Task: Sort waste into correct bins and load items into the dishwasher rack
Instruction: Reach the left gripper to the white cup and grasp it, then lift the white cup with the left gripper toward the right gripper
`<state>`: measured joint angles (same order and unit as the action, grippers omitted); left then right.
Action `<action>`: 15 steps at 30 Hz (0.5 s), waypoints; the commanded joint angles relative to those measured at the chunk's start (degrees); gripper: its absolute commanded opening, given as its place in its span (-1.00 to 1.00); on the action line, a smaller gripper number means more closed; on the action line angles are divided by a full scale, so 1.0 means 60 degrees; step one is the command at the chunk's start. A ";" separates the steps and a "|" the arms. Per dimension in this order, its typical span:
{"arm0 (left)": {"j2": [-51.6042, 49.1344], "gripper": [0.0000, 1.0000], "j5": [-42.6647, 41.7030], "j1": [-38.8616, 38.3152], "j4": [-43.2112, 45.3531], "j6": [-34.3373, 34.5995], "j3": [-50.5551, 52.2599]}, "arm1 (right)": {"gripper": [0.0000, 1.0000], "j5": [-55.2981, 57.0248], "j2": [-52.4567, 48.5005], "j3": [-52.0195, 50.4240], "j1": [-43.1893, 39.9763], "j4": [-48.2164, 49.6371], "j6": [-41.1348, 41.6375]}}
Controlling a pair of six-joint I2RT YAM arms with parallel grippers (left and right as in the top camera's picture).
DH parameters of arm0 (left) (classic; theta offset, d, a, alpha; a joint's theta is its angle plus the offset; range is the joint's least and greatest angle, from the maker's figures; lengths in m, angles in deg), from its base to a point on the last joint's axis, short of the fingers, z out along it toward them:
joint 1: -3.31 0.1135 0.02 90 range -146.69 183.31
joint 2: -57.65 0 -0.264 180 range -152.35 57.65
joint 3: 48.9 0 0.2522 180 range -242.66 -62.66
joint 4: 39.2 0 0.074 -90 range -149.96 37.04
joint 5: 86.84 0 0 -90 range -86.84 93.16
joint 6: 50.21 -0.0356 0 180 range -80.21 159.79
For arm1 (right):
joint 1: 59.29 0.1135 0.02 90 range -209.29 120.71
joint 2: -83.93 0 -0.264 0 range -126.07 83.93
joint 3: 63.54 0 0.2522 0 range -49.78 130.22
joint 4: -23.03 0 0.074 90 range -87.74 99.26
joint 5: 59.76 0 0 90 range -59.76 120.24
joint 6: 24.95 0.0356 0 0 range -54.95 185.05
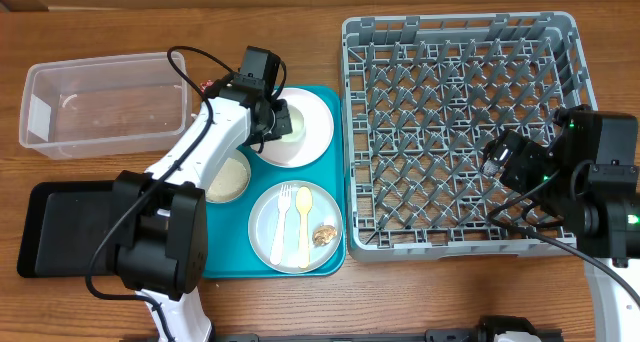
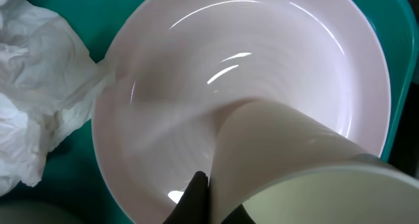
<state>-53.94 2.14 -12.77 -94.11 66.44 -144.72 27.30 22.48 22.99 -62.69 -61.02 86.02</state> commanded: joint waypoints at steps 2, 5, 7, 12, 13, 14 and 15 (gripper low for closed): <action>0.0117 -0.92 0.0015 0.0015 -0.0291 -0.0047 -0.0386 | 1.00 0.0153 0.0040 0.0259 -0.0066 0.0015 -0.0036; 0.0455 -0.92 -0.0015 0.0015 -0.0994 -0.0051 -0.0867 | 1.00 0.0270 0.0040 0.0259 -0.0066 0.0018 -0.0069; 0.0794 -0.92 -0.0022 0.0015 -0.1705 -0.0208 -0.1428 | 1.00 0.0255 0.0040 0.0259 -0.0066 0.0015 -0.0069; 0.1861 -0.92 -0.1031 0.0015 -0.3486 -0.1071 -0.2827 | 1.00 -0.1494 0.0040 0.0259 -0.0066 0.0022 -0.1443; 0.2149 -0.92 -0.1435 0.0015 -0.3767 -0.1286 -0.3034 | 1.00 -0.2106 0.0040 0.0259 -0.0066 0.0058 -0.1883; 0.2430 -0.92 -0.1869 0.0015 -0.3916 -0.1479 -0.3169 | 1.00 -0.2736 0.0040 0.0259 -0.0066 0.0102 -0.2306; 0.2637 -0.92 -0.2182 0.0018 -0.3938 -0.1617 -0.3217 | 1.00 -0.3096 0.0040 0.0259 -0.0066 0.0127 -0.2543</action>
<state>-44.65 -2.80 -12.77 -116.58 61.88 -160.46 19.10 22.48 22.99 -62.69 -60.84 78.50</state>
